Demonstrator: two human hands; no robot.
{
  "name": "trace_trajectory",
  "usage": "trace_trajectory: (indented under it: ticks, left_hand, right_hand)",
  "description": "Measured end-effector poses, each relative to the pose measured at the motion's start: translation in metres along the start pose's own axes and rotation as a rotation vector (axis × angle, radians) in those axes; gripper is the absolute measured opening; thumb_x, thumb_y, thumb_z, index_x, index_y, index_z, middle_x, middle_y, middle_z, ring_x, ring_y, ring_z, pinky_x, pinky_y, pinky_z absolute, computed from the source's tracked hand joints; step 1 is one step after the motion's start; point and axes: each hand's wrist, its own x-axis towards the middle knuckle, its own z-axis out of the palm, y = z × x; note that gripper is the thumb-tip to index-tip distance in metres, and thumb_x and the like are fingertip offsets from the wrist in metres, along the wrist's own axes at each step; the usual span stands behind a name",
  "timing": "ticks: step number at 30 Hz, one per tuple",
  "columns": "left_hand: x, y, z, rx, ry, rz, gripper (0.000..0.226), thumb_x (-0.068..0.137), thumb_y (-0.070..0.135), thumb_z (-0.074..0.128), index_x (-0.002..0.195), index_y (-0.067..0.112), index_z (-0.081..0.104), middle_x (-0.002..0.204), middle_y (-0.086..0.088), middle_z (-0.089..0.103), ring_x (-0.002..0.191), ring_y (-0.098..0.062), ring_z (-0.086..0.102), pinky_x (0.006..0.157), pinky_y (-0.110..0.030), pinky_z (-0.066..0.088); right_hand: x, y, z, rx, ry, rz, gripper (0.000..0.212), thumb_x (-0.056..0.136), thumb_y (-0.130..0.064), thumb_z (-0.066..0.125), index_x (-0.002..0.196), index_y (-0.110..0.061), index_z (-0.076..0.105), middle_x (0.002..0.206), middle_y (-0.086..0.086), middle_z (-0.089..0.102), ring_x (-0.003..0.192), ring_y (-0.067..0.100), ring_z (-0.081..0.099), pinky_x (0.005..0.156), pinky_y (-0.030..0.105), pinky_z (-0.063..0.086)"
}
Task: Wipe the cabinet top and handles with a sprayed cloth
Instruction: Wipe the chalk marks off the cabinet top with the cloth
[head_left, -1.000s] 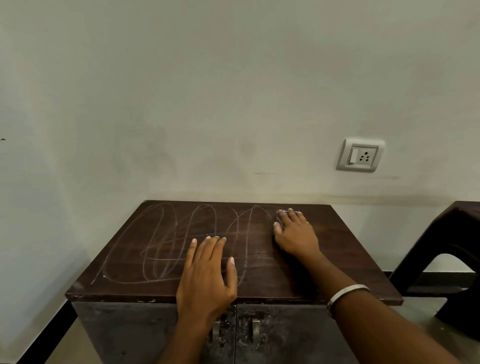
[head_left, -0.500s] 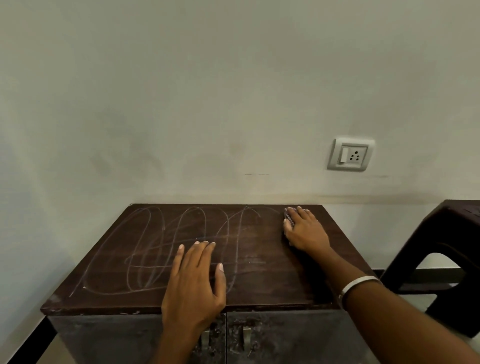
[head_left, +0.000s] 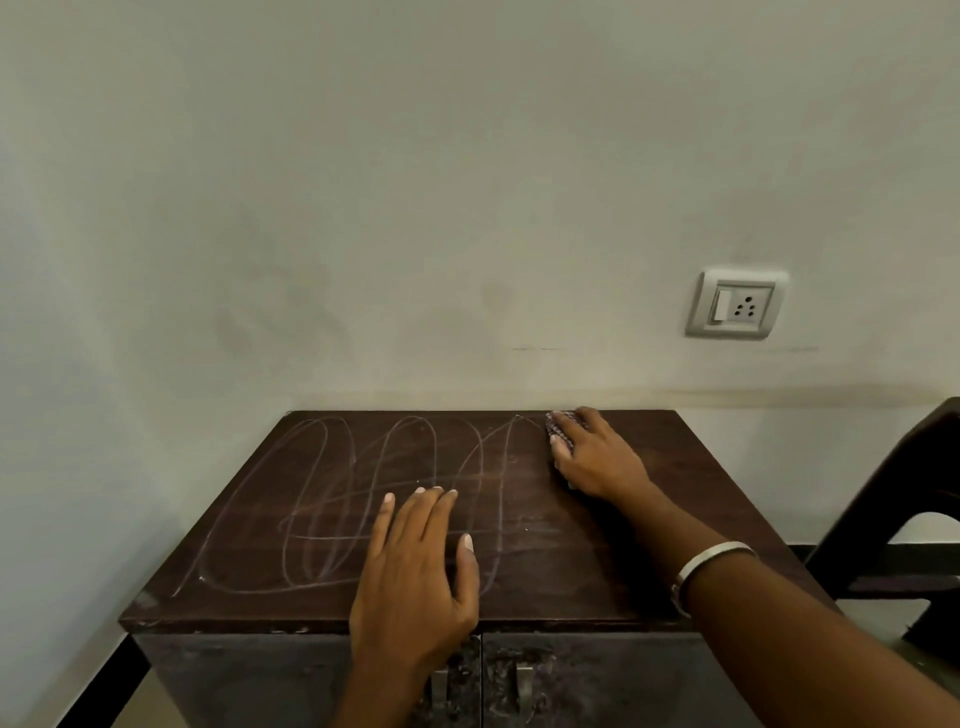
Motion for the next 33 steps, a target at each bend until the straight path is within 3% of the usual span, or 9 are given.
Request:
trace_trajectory:
  ticks: [6,10,16,22,29,33]
  left_hand:
    - [0.0,-0.003,0.0,-0.01,-0.005,0.007,0.052,0.093,0.044,0.031,0.135,0.021,0.051,0.138,0.006,0.052,0.135,-0.009,0.038,0.119,-0.034,0.007]
    - [0.001,0.0,0.002,-0.014,-0.003,0.019,0.051,0.092,0.044,0.034,0.133,0.02,0.052,0.136,0.006,0.054,0.134,-0.01,0.04,0.118,-0.034,0.01]
    - [0.002,-0.001,0.003,-0.024,0.002,0.015,0.051,0.091,0.044,0.036,0.133,0.021,0.053,0.136,0.007,0.054,0.134,-0.008,0.04,0.118,-0.035,0.011]
    - [0.003,-0.003,0.002,-0.052,0.01,0.022,0.051,0.091,0.044,0.037,0.134,0.022,0.051,0.137,0.009,0.053,0.135,-0.007,0.037,0.117,-0.034,0.009]
    - [0.002,-0.007,0.002,-0.08,0.02,0.035,0.051,0.091,0.044,0.036,0.136,0.023,0.049,0.14,0.011,0.05,0.138,-0.004,0.032,0.118,-0.036,0.01]
    - [0.003,-0.007,0.002,-0.066,0.023,0.03,0.05,0.09,0.043,0.04,0.133,0.022,0.052,0.137,0.01,0.053,0.136,-0.006,0.036,0.117,-0.037,0.013]
  right_hand:
    - [0.009,0.047,-0.02,-0.041,0.02,0.126,0.055,0.098,-0.046,0.031,0.149,-0.027,0.03,0.15,0.007,0.031,0.139,0.027,0.032,0.116,0.042,0.028]
    - [0.02,0.034,-0.014,-0.009,0.045,0.177,0.055,0.096,-0.045,0.035,0.147,-0.023,0.032,0.147,0.009,0.035,0.139,0.029,0.032,0.115,0.045,0.027]
    - [0.029,-0.015,0.01,0.038,0.056,0.045,0.053,0.096,-0.046,0.037,0.145,-0.024,0.036,0.147,0.008,0.037,0.136,0.026,0.036,0.114,0.044,0.031]
    - [0.028,0.0,0.005,0.059,0.047,0.043,0.054,0.096,-0.05,0.037,0.145,-0.029,0.037,0.149,0.001,0.035,0.134,0.024,0.04,0.11,0.041,0.038]
    - [0.032,-0.005,0.01,0.023,0.113,0.12,0.053,0.096,-0.046,0.036,0.145,-0.024,0.038,0.15,0.007,0.035,0.141,0.026,0.029,0.115,0.044,0.029]
    - [0.038,-0.039,0.027,0.036,0.082,0.023,0.054,0.096,-0.048,0.035,0.145,-0.025,0.037,0.151,0.006,0.033,0.142,0.024,0.027,0.117,0.043,0.027]
